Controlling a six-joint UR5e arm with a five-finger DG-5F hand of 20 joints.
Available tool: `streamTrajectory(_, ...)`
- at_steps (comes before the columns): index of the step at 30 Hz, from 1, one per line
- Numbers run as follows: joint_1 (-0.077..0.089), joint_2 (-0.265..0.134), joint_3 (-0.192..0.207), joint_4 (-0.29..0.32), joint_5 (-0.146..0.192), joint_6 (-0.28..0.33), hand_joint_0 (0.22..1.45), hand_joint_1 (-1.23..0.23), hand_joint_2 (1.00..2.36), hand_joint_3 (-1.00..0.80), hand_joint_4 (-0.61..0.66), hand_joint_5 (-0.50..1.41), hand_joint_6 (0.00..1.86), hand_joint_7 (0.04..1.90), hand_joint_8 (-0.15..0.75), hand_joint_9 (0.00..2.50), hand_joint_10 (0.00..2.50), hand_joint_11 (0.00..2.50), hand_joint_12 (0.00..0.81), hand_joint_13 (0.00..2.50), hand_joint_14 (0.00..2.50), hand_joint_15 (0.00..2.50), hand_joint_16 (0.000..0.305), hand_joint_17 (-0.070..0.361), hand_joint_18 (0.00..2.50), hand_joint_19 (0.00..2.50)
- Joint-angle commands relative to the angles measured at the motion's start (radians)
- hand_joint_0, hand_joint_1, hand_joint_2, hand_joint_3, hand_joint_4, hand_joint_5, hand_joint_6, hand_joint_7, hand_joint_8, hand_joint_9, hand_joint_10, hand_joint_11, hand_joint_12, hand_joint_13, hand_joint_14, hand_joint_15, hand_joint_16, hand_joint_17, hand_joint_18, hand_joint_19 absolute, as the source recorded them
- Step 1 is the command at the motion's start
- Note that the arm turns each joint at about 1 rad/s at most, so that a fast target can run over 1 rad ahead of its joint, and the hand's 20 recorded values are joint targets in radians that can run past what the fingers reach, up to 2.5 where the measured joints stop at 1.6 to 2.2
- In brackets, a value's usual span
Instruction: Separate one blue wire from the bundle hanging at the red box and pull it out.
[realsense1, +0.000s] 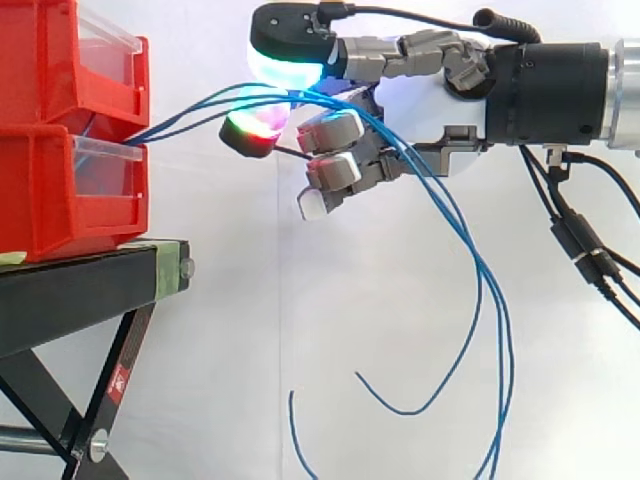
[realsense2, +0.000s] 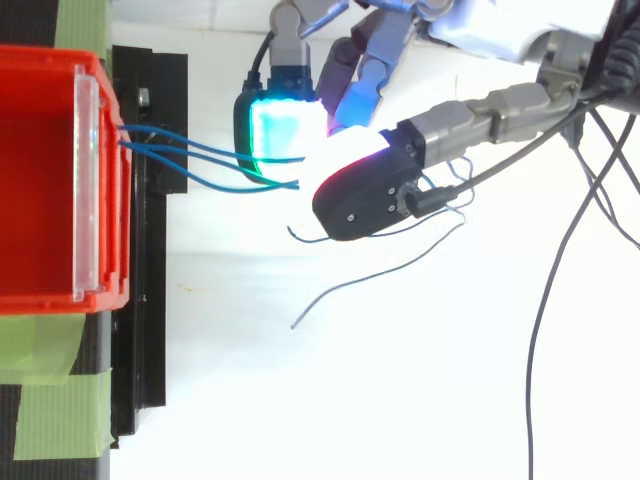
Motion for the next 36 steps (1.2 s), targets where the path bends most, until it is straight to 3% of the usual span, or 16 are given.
streamTrajectory(1, 0.001, 0.0, 0.0, 0.0, 0.0, 0.0, 0.59, -0.73, 1.02, -0.15, 0.06, -0.14, 0.89, 1.03, 0.317, 1.44, 0.01, 1.63, 0.458, 1.35, 0.02, 1.24, 0.048, 0.109, 0.9, 0.68)
streamTrajectory(15, 0.004, 0.0, 0.0, 0.001, 0.0, 0.0, 0.59, -0.81, 1.02, -0.01, -0.01, -0.1, 0.87, 1.1, 0.371, 1.6, 0.01, 1.6, 0.542, 1.51, 0.02, 1.2, 0.057, 0.128, 1.1, 0.57)
streamTrajectory(25, 0.005, 0.0, 0.0, 0.0, 0.0, 0.0, 0.59, -0.82, 1.02, 0.0, -0.02, -0.09, 0.86, 1.12, 0.39, 1.45, 0.02, 1.35, 0.559, 1.44, 0.02, 1.11, 0.059, 0.133, 1.09, 0.56)
streamTrajectory(31, 0.005, 0.0, 0.0, 0.001, -0.001, 0.0, 0.59, -0.83, 1.01, 0.0, -0.03, -0.09, 0.86, 1.11, 0.396, 1.25, 0.02, 1.11, 0.567, 1.26, 0.02, 0.98, 0.062, 0.139, 1.03, 0.55)
streamTrajectory(36, 0.005, 0.0, 0.0, 0.001, -0.001, 0.0, 0.59, -0.84, 1.01, 0.01, -0.04, -0.08, 0.85, 1.15, 0.368, 1.05, 0.02, 0.83, 0.522, 0.86, 0.02, 0.69, 0.066, 0.15, 0.98, 0.53)
